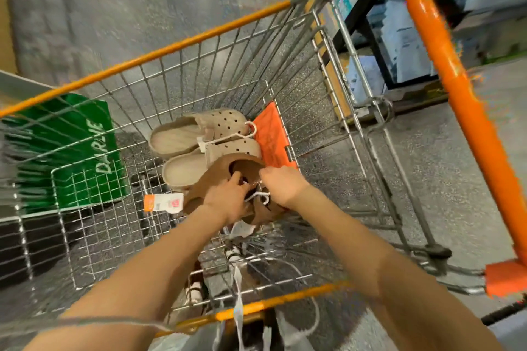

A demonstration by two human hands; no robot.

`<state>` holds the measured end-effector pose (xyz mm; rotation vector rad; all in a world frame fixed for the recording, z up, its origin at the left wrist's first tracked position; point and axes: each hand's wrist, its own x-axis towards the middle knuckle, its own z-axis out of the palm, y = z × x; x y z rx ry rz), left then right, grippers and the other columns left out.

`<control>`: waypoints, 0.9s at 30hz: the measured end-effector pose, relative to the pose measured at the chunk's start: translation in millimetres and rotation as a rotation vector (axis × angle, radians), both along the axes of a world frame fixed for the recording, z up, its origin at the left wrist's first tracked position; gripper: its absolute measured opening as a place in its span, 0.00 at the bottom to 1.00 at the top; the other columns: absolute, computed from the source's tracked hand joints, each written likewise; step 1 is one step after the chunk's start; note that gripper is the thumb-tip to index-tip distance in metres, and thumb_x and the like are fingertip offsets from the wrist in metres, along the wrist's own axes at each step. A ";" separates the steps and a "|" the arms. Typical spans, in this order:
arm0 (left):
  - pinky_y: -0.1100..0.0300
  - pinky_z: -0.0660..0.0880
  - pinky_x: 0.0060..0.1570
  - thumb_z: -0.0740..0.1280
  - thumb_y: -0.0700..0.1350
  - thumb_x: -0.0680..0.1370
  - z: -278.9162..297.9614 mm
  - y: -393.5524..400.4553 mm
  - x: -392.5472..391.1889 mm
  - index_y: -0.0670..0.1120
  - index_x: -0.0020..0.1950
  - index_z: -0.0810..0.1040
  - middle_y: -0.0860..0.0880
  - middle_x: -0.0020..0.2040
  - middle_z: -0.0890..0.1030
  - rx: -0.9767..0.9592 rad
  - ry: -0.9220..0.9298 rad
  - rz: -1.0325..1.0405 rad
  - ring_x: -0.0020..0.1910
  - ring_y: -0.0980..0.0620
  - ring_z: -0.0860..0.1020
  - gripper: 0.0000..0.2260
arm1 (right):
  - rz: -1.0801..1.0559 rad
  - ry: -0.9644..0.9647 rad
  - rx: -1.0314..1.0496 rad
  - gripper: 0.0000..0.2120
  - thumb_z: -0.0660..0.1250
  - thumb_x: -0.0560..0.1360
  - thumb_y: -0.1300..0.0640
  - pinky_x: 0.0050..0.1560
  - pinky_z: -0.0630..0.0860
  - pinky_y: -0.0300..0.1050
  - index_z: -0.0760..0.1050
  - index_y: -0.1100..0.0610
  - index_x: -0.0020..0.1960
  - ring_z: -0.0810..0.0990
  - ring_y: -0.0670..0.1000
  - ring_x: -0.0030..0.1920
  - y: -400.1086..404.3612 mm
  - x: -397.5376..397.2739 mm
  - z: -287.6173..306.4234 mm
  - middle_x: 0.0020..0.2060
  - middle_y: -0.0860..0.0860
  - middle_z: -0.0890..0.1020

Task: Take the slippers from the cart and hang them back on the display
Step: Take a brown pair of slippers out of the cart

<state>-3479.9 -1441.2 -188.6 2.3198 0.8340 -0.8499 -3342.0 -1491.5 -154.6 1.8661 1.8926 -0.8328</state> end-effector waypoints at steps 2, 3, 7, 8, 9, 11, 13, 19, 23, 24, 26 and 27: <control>0.50 0.72 0.57 0.61 0.54 0.78 12.5 5.8 -14.7 0.54 0.72 0.63 0.43 0.63 0.67 -0.004 -0.014 0.050 0.59 0.40 0.72 0.22 | 0.100 0.020 0.107 0.12 0.57 0.75 0.67 0.48 0.73 0.53 0.70 0.62 0.58 0.79 0.62 0.54 7.0 -3.2 23.6 0.55 0.59 0.78; 0.51 0.72 0.58 0.60 0.54 0.78 19.2 8.1 -22.6 0.54 0.72 0.63 0.42 0.63 0.68 -0.010 -0.021 0.085 0.59 0.40 0.73 0.23 | 0.137 0.019 0.140 0.12 0.57 0.75 0.67 0.48 0.73 0.53 0.70 0.62 0.57 0.79 0.62 0.54 11.1 -6.3 36.1 0.55 0.59 0.79; 0.52 0.72 0.57 0.61 0.55 0.78 49.5 19.0 -47.2 0.54 0.71 0.65 0.44 0.62 0.70 0.021 -0.087 0.228 0.59 0.43 0.74 0.22 | 0.268 -0.013 0.239 0.12 0.56 0.75 0.67 0.50 0.73 0.53 0.70 0.63 0.58 0.77 0.61 0.57 36.1 -24.0 89.4 0.56 0.59 0.79; 0.52 0.73 0.58 0.61 0.55 0.78 58.0 22.5 -51.1 0.53 0.71 0.66 0.44 0.62 0.71 0.046 -0.110 0.252 0.59 0.43 0.74 0.21 | 0.312 -0.027 0.274 0.12 0.57 0.75 0.67 0.50 0.73 0.53 0.70 0.63 0.58 0.77 0.60 0.57 43.6 -29.5 103.1 0.56 0.59 0.79; 0.51 0.73 0.58 0.60 0.56 0.78 67.7 26.3 -54.2 0.53 0.70 0.67 0.44 0.62 0.71 0.079 -0.130 0.272 0.59 0.43 0.74 0.21 | 0.356 -0.046 0.310 0.12 0.57 0.76 0.66 0.50 0.73 0.53 0.71 0.62 0.58 0.77 0.60 0.57 51.1 -34.9 115.8 0.57 0.58 0.79; 0.51 0.73 0.56 0.60 0.56 0.78 89.4 35.9 -59.3 0.50 0.68 0.69 0.45 0.61 0.72 0.167 -0.168 0.314 0.59 0.44 0.74 0.20 | 0.412 -0.087 0.379 0.12 0.57 0.76 0.64 0.50 0.73 0.52 0.71 0.62 0.59 0.77 0.60 0.57 67.5 -45.3 138.3 0.58 0.57 0.78; 0.51 0.73 0.54 0.59 0.56 0.79 112.4 47.6 -65.1 0.49 0.65 0.71 0.46 0.60 0.73 0.263 -0.218 0.353 0.59 0.45 0.73 0.18 | 0.444 -0.120 0.431 0.13 0.58 0.77 0.63 0.49 0.74 0.51 0.69 0.61 0.60 0.78 0.60 0.56 85.4 -56.1 157.5 0.58 0.57 0.78; 0.51 0.71 0.55 0.58 0.54 0.80 178.3 76.9 -110.4 0.47 0.63 0.74 0.47 0.61 0.75 0.481 -0.276 0.480 0.60 0.45 0.72 0.16 | 0.586 -0.182 0.550 0.12 0.58 0.77 0.63 0.45 0.72 0.50 0.70 0.60 0.59 0.79 0.60 0.55 129.1 -104.6 220.7 0.56 0.57 0.79; 0.52 0.72 0.54 0.57 0.53 0.80 217.3 82.3 -170.6 0.48 0.61 0.74 0.48 0.59 0.77 0.680 -0.270 0.593 0.60 0.46 0.71 0.15 | 0.722 -0.192 0.647 0.12 0.55 0.78 0.63 0.47 0.72 0.52 0.68 0.62 0.60 0.78 0.61 0.54 144.8 -160.4 266.3 0.56 0.59 0.78; 0.52 0.72 0.53 0.57 0.53 0.80 227.8 82.4 -188.8 0.48 0.60 0.75 0.48 0.58 0.78 0.732 -0.267 0.622 0.60 0.46 0.71 0.15 | 0.762 -0.187 0.688 0.11 0.55 0.78 0.63 0.45 0.72 0.52 0.68 0.62 0.60 0.79 0.61 0.54 147.4 -178.0 278.1 0.56 0.59 0.77; 0.52 0.71 0.52 0.58 0.53 0.80 250.9 79.7 -227.1 0.48 0.59 0.76 0.48 0.57 0.79 0.816 -0.264 0.673 0.59 0.46 0.71 0.14 | 0.850 -0.172 0.766 0.11 0.54 0.79 0.63 0.41 0.69 0.50 0.68 0.62 0.60 0.79 0.60 0.53 150.8 -216.5 300.4 0.56 0.58 0.77; 0.52 0.71 0.52 0.58 0.53 0.79 262.8 76.1 -247.7 0.48 0.58 0.77 0.48 0.56 0.80 0.859 -0.260 0.688 0.58 0.46 0.71 0.14 | 0.896 -0.162 0.800 0.11 0.54 0.79 0.63 0.39 0.67 0.50 0.68 0.62 0.60 0.79 0.60 0.53 151.1 -237.9 311.6 0.56 0.58 0.76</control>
